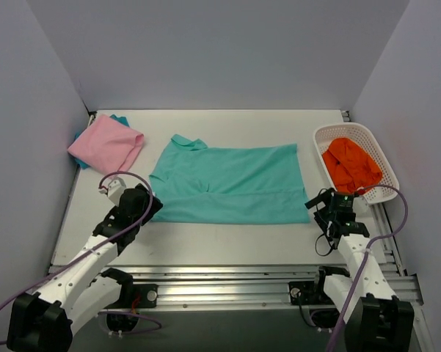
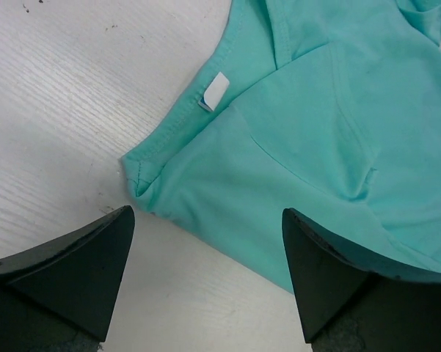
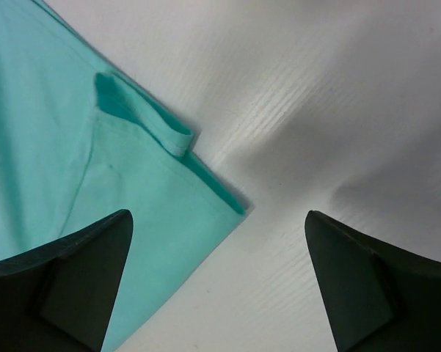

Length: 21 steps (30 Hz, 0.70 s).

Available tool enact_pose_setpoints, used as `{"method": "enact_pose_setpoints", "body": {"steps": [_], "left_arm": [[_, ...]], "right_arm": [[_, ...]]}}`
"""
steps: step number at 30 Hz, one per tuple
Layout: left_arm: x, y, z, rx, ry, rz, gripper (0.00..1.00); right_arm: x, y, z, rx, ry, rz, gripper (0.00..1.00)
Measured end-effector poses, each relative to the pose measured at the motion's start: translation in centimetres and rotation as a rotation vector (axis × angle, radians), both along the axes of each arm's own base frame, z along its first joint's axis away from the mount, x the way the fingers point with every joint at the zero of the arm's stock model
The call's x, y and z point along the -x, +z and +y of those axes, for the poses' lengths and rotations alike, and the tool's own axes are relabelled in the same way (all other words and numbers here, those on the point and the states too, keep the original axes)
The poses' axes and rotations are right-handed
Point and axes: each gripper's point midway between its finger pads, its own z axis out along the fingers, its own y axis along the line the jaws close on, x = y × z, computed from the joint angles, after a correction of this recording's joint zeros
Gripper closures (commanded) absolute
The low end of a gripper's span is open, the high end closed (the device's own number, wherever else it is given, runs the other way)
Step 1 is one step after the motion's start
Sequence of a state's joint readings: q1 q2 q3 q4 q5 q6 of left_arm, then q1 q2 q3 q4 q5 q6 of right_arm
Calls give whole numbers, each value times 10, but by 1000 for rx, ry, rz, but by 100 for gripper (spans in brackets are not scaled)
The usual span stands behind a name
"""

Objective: Fold and stack the t-shirts
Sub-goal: Fold the tshirt

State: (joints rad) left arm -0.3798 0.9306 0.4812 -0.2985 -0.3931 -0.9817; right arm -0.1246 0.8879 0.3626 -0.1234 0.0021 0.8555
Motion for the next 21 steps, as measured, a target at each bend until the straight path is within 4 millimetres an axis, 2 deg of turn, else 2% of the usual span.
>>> {"method": "enact_pose_setpoints", "body": {"steps": [3,6,8,11,13,17,19,21], "left_arm": [[5,14,2,5,-4,-27,9],[-3,29,1,-10,-15,-60,9],[-17,39,-1,-30,-23,-76,9],[-54,51,-9,-74,-43,-83,9],[-86,55,-14,-102,-66,-66,9],[-171,61,-31,-122,-148,-76,11],[-205,57,-39,-123,-199,-92,11],[-229,47,-44,-120,-246,-80,12]], "right_arm": [[-4,22,-2,14,-9,-64,0],[-21,58,-5,30,-14,-164,1],[-39,85,-5,31,-3,-249,1],[-75,109,2,9,41,-338,1],[-107,110,14,-7,101,-314,1],[-180,95,52,-12,239,-276,2],[-197,79,69,-31,285,-263,2],[-205,60,74,-43,297,-232,2]]}}
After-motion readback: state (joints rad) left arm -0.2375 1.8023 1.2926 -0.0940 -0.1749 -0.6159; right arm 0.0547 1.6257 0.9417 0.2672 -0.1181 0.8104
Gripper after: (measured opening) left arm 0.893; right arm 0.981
